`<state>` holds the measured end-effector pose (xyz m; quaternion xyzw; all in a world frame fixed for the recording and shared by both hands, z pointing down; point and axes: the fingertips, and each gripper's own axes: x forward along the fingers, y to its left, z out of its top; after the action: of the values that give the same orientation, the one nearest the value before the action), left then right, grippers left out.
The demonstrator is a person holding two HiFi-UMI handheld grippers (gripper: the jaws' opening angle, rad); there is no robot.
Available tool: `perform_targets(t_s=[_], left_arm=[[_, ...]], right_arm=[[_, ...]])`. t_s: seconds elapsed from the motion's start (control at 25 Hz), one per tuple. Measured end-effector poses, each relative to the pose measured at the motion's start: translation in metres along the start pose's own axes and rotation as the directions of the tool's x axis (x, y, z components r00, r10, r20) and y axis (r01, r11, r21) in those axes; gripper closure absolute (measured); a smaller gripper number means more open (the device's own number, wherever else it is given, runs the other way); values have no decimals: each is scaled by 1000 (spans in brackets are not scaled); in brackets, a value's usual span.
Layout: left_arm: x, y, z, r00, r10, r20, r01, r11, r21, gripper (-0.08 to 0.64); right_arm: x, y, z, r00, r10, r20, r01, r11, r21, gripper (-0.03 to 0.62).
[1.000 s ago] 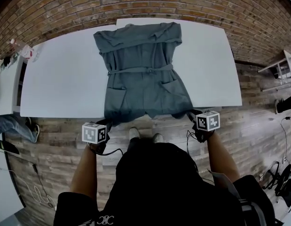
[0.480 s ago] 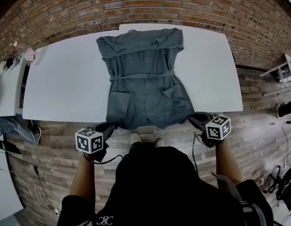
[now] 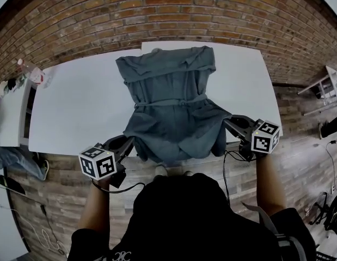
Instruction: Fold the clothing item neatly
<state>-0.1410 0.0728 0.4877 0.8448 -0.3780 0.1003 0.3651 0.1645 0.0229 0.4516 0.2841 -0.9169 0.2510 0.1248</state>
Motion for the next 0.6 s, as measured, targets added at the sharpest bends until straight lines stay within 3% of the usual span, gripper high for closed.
perform_targets(t_s=[0.2,0.32,0.6], left_arm=[[11,26,52,999,25,38,-27,998,64,532],[24,40,84,997,49,57,-55,993,103,532],[58,81,157,981,146,131,-160,982,100,532]], right_arm=[[18,-38,47,994,-105,16,105,993,-54,577],[33,-70,70,983,-180,30,181,983,-36,578],[77,-145,109,969,-247,24,246,969,10,578]])
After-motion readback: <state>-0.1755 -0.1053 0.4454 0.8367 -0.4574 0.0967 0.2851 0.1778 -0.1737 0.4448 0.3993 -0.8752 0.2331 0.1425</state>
